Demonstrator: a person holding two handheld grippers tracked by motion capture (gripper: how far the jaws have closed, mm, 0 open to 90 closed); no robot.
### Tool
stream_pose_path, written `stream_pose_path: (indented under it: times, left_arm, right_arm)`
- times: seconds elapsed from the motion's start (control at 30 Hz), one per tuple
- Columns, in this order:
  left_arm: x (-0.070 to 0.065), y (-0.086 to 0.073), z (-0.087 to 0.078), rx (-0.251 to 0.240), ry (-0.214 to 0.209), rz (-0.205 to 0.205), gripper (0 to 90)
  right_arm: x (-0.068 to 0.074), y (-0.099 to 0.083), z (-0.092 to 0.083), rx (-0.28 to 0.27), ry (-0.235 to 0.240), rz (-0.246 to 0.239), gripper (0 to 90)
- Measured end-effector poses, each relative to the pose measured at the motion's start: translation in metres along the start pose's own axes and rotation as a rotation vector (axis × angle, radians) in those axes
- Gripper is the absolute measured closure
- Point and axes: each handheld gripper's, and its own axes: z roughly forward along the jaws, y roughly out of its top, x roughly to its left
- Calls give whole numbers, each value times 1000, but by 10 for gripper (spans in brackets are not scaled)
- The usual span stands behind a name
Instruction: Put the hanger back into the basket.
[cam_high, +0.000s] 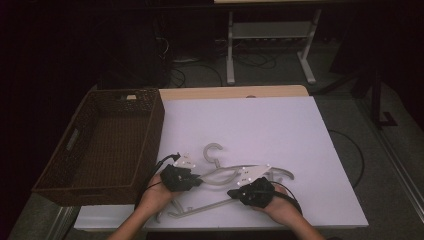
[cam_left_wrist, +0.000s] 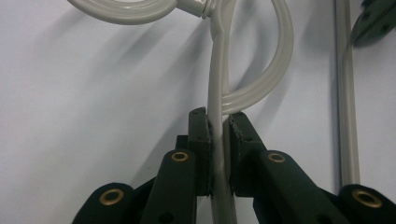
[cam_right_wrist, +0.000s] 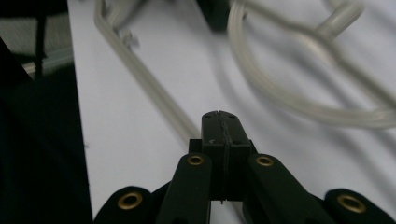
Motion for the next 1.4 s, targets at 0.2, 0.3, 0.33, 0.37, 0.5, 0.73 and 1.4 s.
stream_pose_path:
  times: [0.2, 0.3, 0.33, 0.37, 0.5, 0.73, 1.4]
  left_arm:
    - [-2, 4, -2, -5, 15, 2, 818]
    - [-1, 6, -4, -9, 23, -12, 818]
    - [-1, 8, -5, -10, 25, -18, 818]
    - [-1, 9, -7, -8, 35, -15, 818]
    - [0, 15, -14, -20, 54, -30, 818]
    - [5, 23, -26, -34, 92, -52, 819]
    - [37, 67, -83, -138, 109, -150, 819]
  right_arm:
    - [-4, 0, -18, -84, -23, 28, 780]
    - [-7, -2, -29, -129, -44, 57, 588]
    - [-7, -2, -29, -129, -44, 57, 588]
    - [-8, -3, -34, -150, -52, 62, 506]
    - [-9, -9, -44, -182, -94, 80, 345]
    - [-13, -20, -59, -234, -134, 119, 207]
    - [-23, -33, -75, -277, -178, 148, 189]
